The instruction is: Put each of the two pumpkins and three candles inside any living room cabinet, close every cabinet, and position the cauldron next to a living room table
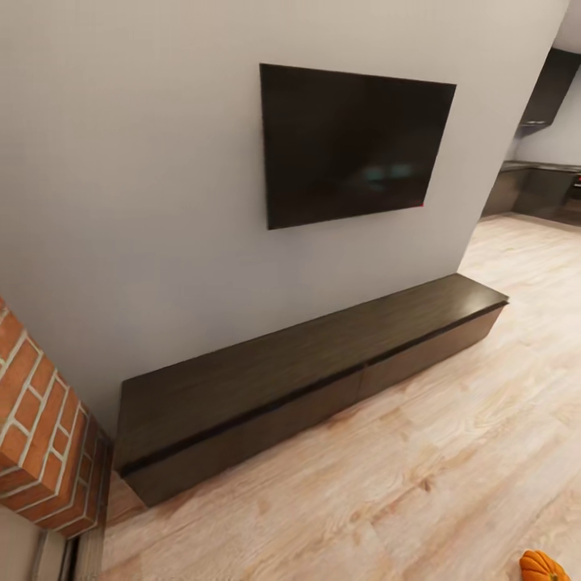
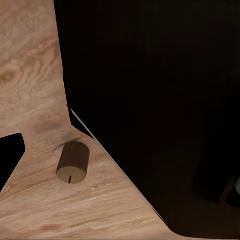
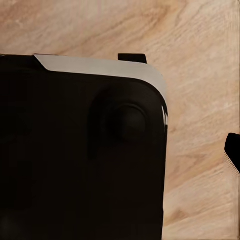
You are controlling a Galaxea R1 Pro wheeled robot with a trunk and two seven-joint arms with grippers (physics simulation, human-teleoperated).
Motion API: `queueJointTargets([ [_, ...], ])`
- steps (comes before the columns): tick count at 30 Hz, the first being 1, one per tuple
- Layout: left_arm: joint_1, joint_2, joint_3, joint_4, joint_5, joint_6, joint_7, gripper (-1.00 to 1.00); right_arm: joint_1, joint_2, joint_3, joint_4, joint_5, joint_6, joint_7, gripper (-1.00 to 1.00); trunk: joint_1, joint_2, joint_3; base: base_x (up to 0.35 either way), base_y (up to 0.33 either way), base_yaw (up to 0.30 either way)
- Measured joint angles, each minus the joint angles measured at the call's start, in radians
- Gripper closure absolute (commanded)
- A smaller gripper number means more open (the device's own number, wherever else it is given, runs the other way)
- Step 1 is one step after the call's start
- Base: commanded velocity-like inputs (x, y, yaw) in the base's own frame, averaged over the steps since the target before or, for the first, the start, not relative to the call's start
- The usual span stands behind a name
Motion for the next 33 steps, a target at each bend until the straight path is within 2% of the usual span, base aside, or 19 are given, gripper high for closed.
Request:
queueJointTargets([
  [9, 0.0, 0.0, 0.0, 0.0, 0.0, 0.0, 0.0, -1.0, 0.0, -0.001, 0.0, 0.0, 0.0, -0.001, -0.001, -1.0, 0.0, 0.0, 0.001, 0.0, 0.0, 0.25],
  [14, 0.0, -0.001, 0.0, 0.0, 0.0, 0.0, 0.0, -1.0, 0.0, -0.003, 0.0, 0.003, 0.0, 0.0, -0.001, -1.0, 0.0, 0.0, 0.001, 0.0, 0.0, 0.027],
  [16, -0.012, -0.005, 0.011, -0.012, 0.004, 0.0, -0.011, -1.0, -0.004, -0.003, 0.002, 0.0, 0.012, -0.003, -0.003, -1.0, 0.0, 0.0, 0.001, 0.0, 0.0, 0.0],
  [24, -0.026, -0.005, -0.003, -0.057, 0.008, -0.028, 0.005, -1.0, -0.01, 0.001, 0.002, 0.006, -0.007, -0.002, -0.003, -1.0, 0.0, 0.0, 0.001, 0.0, 0.0, 0.0],
  [33, -0.026, -0.007, -0.004, -0.089, 0.008, -0.028, 0.006, -1.0, -0.011, 0.003, 0.002, 0.006, -0.008, -0.004, -0.003, -1.0, 0.0, 0.0, 0.001, 0.0, 0.0, 0.0],
])
